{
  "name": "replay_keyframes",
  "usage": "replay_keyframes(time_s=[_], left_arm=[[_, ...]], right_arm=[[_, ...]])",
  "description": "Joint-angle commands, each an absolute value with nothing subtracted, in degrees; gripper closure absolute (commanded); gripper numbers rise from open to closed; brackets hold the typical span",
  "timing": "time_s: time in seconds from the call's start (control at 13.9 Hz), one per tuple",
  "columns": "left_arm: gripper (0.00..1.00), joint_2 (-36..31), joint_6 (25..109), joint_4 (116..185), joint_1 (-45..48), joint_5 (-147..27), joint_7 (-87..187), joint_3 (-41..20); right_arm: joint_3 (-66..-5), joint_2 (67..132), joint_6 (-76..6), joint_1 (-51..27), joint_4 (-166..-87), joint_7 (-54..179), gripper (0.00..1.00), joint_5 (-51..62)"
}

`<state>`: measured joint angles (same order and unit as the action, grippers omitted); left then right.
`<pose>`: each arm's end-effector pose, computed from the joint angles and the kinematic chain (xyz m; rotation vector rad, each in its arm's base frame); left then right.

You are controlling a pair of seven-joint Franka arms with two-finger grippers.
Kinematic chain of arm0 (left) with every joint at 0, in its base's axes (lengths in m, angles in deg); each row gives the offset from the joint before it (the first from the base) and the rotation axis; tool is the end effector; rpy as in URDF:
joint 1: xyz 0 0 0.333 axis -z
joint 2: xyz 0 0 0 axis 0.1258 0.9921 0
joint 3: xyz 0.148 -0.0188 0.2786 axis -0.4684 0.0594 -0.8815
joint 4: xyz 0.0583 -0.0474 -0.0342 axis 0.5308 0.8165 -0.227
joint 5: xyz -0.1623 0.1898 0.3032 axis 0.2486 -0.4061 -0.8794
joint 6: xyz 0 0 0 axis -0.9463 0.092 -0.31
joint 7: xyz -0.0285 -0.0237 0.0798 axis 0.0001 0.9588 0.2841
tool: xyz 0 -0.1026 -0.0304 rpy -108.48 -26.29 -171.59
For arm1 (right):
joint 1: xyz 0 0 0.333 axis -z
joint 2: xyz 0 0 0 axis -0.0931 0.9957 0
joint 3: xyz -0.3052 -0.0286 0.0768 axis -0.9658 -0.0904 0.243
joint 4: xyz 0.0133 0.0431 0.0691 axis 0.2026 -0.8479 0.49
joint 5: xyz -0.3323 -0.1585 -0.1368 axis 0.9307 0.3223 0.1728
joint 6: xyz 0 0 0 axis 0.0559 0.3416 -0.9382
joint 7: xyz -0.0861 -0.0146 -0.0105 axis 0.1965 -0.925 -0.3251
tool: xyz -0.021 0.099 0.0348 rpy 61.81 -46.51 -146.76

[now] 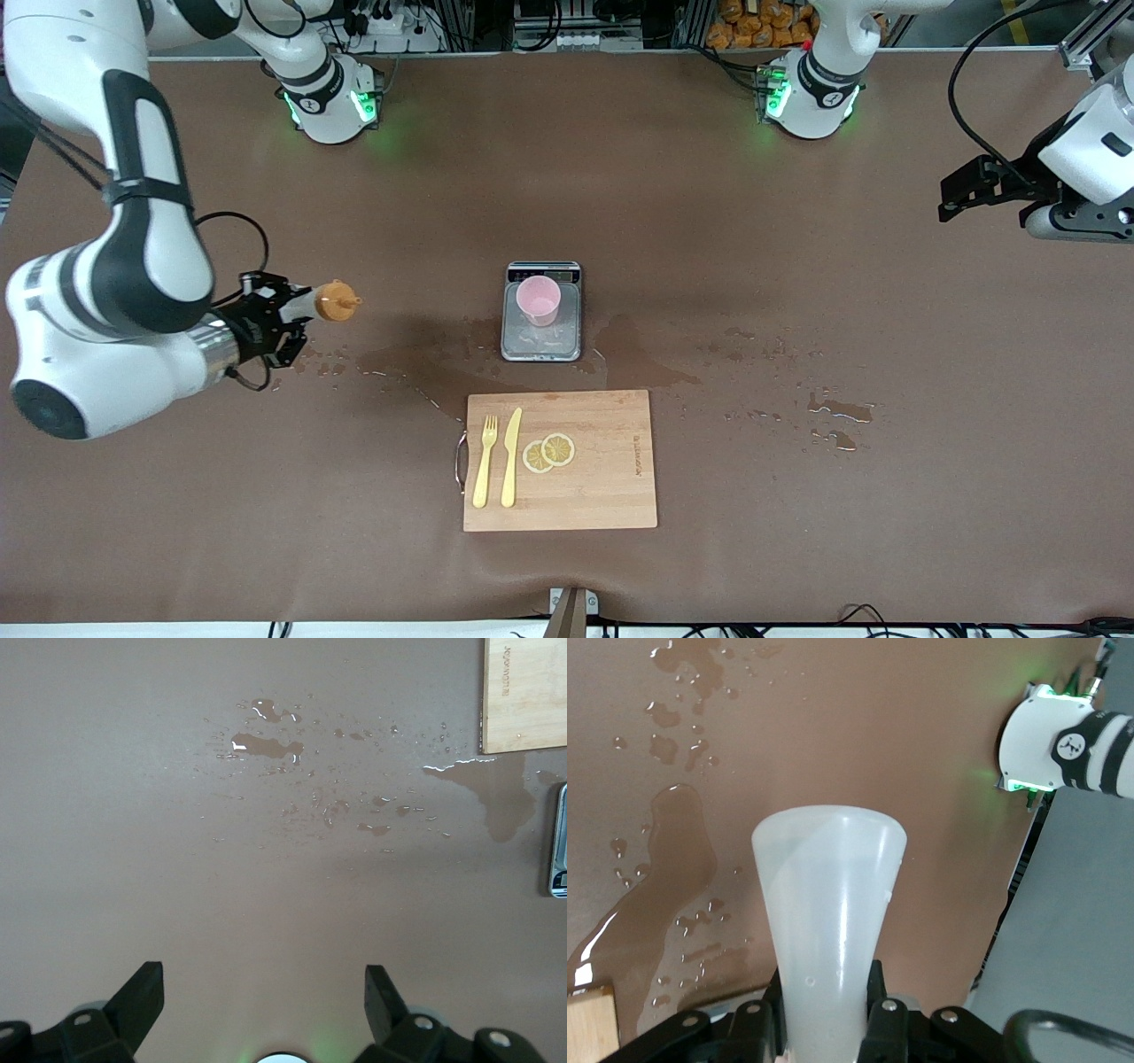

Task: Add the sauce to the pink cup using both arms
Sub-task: 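Carry the bottle away from the scale with the right gripper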

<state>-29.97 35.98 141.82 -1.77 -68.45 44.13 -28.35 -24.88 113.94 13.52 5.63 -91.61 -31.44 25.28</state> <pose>0.5348 -0.0562 0.6261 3.1289 -0.1466 -0.0873 0.6591 0.0816 0.4034 2.1011 -1.8213 -0.9890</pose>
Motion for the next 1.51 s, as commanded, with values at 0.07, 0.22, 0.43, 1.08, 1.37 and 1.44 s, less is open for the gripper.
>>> replay_keyframes(time_s=[0.07, 0.22, 0.43, 1.08, 1.37, 1.44], left_arm=[[0.0, -31.07, 35.42, 141.48, -1.17, -69.28, 45.56, -28.03], [0.0, -30.73, 35.42, 141.22, -1.08, -69.62, 45.12, -28.03], [0.0, -30.9, 35.51, 141.22, -1.16, -69.27, 45.12, -28.03], [0.0, -30.9, 35.86, 141.22, -1.25, -69.45, 45.12, -28.03], [0.0, -30.81, 36.74, 141.31, -1.25, -69.71, 45.12, -28.03], [0.0, -30.64, 36.74, 141.31, -1.34, -69.71, 45.12, -28.12]], right_arm=[[-23.92, 113.73, 14.3, 13.67, -94.06, -18.05, 1.0, 18.55], [-24.01, 114.95, 14.3, 18.33, -96.08, -10.84, 1.0, 13.72], [-24.01, 117.76, 14.3, 23.0, -97.05, -3.88, 1.0, 11.5], [-24.27, 128.48, 13.69, 33.64, -99.87, 19.68, 1.0, 10.54], [-24.36, 131.39, 13.51, 35.75, -100.13, 23.74, 1.0, 10.8], [-24.36, 132.35, 13.42, 36.36, -100.13, 24.96, 1.0, 10.8]])
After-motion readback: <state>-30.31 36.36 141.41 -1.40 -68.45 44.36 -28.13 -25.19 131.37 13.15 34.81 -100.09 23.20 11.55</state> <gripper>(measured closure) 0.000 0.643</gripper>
